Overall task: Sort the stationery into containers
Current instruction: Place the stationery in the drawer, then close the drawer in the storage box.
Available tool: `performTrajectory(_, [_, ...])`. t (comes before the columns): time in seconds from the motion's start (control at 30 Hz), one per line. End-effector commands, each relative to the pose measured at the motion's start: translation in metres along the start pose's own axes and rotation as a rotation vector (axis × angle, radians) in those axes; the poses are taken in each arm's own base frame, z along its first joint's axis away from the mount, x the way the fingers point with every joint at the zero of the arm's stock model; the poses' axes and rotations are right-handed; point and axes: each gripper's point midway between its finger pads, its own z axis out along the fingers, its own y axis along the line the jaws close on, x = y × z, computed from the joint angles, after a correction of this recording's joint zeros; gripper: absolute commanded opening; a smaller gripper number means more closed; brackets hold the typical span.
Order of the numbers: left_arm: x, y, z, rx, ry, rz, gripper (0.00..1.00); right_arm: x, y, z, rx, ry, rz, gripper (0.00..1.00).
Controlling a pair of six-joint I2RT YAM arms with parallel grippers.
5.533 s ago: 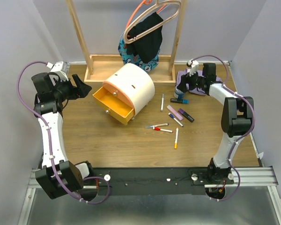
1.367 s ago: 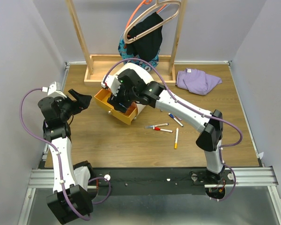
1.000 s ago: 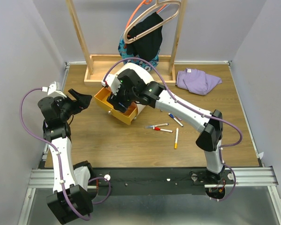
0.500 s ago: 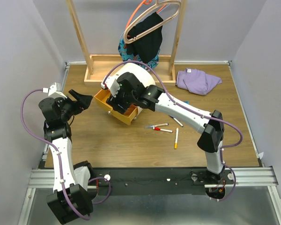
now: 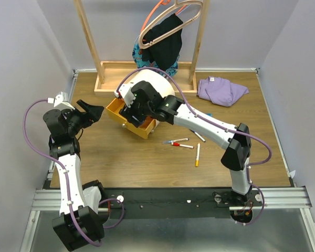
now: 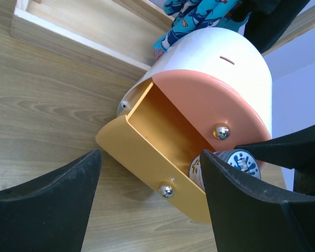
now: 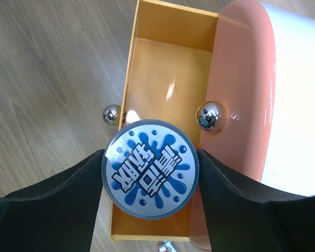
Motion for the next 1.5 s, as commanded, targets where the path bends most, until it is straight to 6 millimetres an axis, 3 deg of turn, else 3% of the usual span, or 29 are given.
performTrajectory(0.0, [-0.003, -0.004, -0.001, 0.027, -0.014, 0.008, 0.84, 0.004, -0.013, 0.002, 0.043, 0.026, 0.026, 0.79])
performTrajectory(0.37, [-0.004, -0.006, 0.001, 0.043, -0.019, -0.003, 0.84, -0.012, -0.014, -0.012, 0.050, -0.013, 0.027, 0.83])
performTrajectory(0.53, [-0.001, -0.005, -0.001, 0.036, -0.001, 0.013, 0.84, -0.036, -0.006, -0.034, 0.012, -0.083, 0.044, 0.82])
performTrajectory(0.67, [0.022, -0.001, -0.002, 0.031, 0.077, -0.079, 0.82, -0.051, -0.010, -0.055, 0.031, -0.137, 0.063, 0.79])
performTrajectory(0.77, [0.042, 0.005, -0.004, 0.009, 0.131, -0.130, 0.78, -0.065, -0.025, -0.068, 0.102, -0.184, 0.048, 0.74])
performTrajectory(0.83, [0.052, 0.004, -0.005, 0.020, 0.163, -0.130, 0.72, -0.076, -0.032, -0.079, 0.132, -0.223, 0.032, 0.67])
performTrajectory(0.87, [0.056, 0.004, -0.006, 0.023, 0.178, -0.122, 0.69, -0.078, -0.037, -0.082, 0.154, -0.228, 0.016, 0.56])
performTrajectory(0.93, [0.059, 0.000, -0.008, 0.040, 0.197, -0.119, 0.60, -0.083, -0.042, -0.085, 0.175, -0.241, 0.000, 0.45])
performTrajectory(1.07, [0.067, -0.010, -0.010, 0.079, 0.235, -0.099, 0.42, -0.083, -0.061, -0.082, 0.235, -0.239, -0.007, 0.01])
performTrajectory(1.17, [0.070, -0.021, -0.013, 0.127, 0.242, -0.054, 0.23, -0.083, -0.076, -0.079, 0.277, -0.245, 0.002, 0.01])
performTrajectory(1.2, [0.074, -0.027, -0.014, 0.151, 0.255, -0.041, 0.10, -0.081, -0.086, -0.077, 0.298, -0.241, 0.010, 0.01])
performTrajectory(1.27, [0.080, -0.034, -0.017, 0.182, 0.271, -0.006, 0.00, -0.076, -0.095, -0.070, 0.315, -0.229, 0.022, 0.01])
performTrajectory(1.47, [0.100, -0.042, -0.017, 0.240, 0.348, 0.038, 0.00, -0.066, -0.144, -0.059, 0.338, -0.225, 0.098, 0.01])
